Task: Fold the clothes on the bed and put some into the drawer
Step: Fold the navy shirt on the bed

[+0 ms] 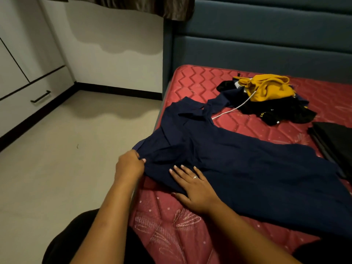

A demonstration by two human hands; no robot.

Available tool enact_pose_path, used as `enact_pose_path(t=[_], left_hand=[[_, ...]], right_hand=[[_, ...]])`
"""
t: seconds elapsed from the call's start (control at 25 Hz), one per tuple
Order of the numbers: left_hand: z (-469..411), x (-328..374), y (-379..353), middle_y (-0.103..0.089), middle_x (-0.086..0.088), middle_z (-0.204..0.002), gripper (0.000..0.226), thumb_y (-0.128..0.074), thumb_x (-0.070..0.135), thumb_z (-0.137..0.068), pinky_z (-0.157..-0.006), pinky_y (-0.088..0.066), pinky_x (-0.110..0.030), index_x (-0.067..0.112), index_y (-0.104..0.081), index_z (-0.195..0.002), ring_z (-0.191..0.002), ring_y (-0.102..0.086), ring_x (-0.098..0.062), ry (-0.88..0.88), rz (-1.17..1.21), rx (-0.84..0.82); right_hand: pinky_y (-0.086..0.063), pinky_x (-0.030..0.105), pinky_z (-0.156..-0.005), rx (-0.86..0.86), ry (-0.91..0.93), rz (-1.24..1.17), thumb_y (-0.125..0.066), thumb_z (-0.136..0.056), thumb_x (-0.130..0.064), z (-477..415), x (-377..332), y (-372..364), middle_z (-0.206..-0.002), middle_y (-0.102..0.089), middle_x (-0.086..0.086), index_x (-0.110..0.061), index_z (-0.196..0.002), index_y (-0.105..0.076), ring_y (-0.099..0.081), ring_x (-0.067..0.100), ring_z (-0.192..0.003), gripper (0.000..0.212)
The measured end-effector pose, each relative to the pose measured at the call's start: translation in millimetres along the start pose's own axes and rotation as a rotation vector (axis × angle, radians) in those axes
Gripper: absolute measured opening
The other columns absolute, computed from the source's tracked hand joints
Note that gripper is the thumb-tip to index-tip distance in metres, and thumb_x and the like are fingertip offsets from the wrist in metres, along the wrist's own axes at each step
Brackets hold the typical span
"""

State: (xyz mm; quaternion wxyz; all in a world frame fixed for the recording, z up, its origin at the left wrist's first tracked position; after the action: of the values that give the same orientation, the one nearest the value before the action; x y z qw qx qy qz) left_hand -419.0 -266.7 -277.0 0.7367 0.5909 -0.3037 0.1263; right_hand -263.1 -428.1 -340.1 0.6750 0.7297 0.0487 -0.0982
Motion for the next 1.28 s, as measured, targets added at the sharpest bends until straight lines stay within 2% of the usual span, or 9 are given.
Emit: enact_pose_path(t=[0.12, 0.24, 0.32, 0.4, 0.52, 0.64, 0.76, 1.0, 1.28], left_hand=[[17, 8, -1, -0.054, -0.017, -0.111, 0.020, -0.058, 0.013, -0.091, -0.073, -0.041, -0.039, 0.006, -0.053, -0.109, -0.100, -0.051, -0.034, -0.060, -0.184, 0.161], [30, 34, -12, -0.056, -0.010, -0.112, 0.034, -0.072, 0.016, -0.076, -0.076, -0.045, -0.042, 0.011, -0.060, -0.107, -0.105, -0.051, -0.033, -0.417, -0.375, 0.368], [51, 50, -41, -0.049, -0.006, -0.136, 0.042, -0.062, 0.021, -0.086, -0.098, -0.040, -0.042, 0.015, -0.055, -0.127, -0.130, -0.041, -0.028, -0.656, -0.338, 0.158], [74, 52, -77, -0.020, 0.003, -0.158, 0.056, -0.041, 0.033, -0.099, -0.116, -0.018, -0.042, 0.022, -0.025, -0.151, -0.148, -0.008, -0.020, -0.649, -0.293, -0.215], [93, 38, -120, 0.003, 0.013, -0.161, 0.068, -0.015, 0.067, -0.091, -0.115, 0.002, -0.055, 0.040, 0.002, -0.151, -0.148, 0.010, -0.018, -0.657, -0.465, -0.404], [98, 34, -137, -0.032, 0.006, -0.155, 0.080, -0.004, 0.080, -0.083, -0.106, -0.010, -0.068, 0.040, -0.031, -0.147, -0.144, -0.021, -0.031, -0.676, -0.574, -0.251], [111, 54, -160, -0.054, -0.004, -0.139, 0.090, -0.010, 0.080, -0.086, -0.105, -0.012, -0.059, 0.020, -0.057, -0.134, -0.132, -0.035, -0.027, -0.733, -0.543, -0.231], [162, 126, -228, -0.048, -0.012, -0.144, 0.094, -0.015, 0.085, -0.082, -0.105, -0.021, -0.053, 0.019, -0.053, -0.138, -0.133, -0.041, -0.035, -0.855, -0.439, -0.279], [209, 201, -299, -0.047, -0.006, -0.146, 0.078, -0.022, 0.073, -0.088, -0.108, -0.030, -0.050, 0.022, -0.049, -0.141, -0.135, -0.042, -0.028, -1.200, -0.424, -0.347]], right_hand=[[0.001, 0.046, -0.118, -0.008, 0.004, 0.060, -0.026, -0.093, -0.066, 4, 2, -11, -0.160, -0.009, -0.014, -0.041, -0.152, -0.004, -0.005, 0.010, -0.148, 0.067], [0.006, 0.047, -0.117, 0.001, 0.053, 0.093, -0.024, -0.094, -0.065, 3, 1, -6, -0.160, -0.009, -0.012, -0.036, -0.153, -0.007, -0.002, 0.010, -0.148, 0.068], [0.005, 0.046, -0.117, -0.030, 0.119, 0.081, -0.027, -0.094, -0.060, 8, 6, -6, -0.160, -0.016, -0.006, -0.027, -0.153, -0.018, 0.000, 0.010, -0.147, 0.068], [0.003, 0.044, -0.118, -0.075, 0.165, 0.081, -0.032, -0.092, -0.053, 22, 20, -4, -0.158, -0.025, 0.000, -0.020, -0.151, -0.028, -0.004, 0.012, -0.148, 0.067], [0.003, 0.043, -0.119, -0.130, 0.210, 0.157, -0.032, -0.094, -0.057, 60, 57, 5, -0.156, -0.029, 0.002, -0.018, -0.151, -0.028, -0.014, 0.018, -0.148, 0.069], [0.004, 0.043, -0.119, -0.227, 0.161, 0.215, -0.029, -0.094, -0.066, 112, 112, 29, -0.161, -0.004, -0.003, -0.025, -0.153, 0.002, 0.000, 0.016, -0.149, 0.079], [0.000, 0.046, -0.119, -0.289, 0.148, 0.269, -0.031, -0.093, -0.068, 158, 169, 52, -0.160, 0.002, -0.003, -0.028, -0.149, 0.015, 0.000, 0.017, -0.148, 0.083], [0.000, 0.042, -0.120, -0.318, 0.144, 0.308, -0.028, -0.091, -0.070, 220, 236, 77, -0.160, -0.007, 0.001, -0.022, -0.153, 0.006, -0.004, 0.016, -0.149, 0.085], [-0.013, 0.038, -0.115, -0.022, -0.378, 0.234, -0.017, -0.096, -0.064, 300, 275, 66, -0.157, -0.023, -0.004, -0.031, -0.153, 0.000, -0.025, 0.015, -0.144, 0.068]])
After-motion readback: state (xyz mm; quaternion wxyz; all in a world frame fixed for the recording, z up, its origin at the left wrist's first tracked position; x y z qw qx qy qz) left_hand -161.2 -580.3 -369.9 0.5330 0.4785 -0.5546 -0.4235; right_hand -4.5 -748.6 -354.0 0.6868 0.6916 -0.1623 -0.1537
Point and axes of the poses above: each hand's wrist, its own z-axis away from the middle knuckle, its own y-axis out of the back of the hand, x = y × z, the point moved 1 cm from there along -z, towards the middle knuckle
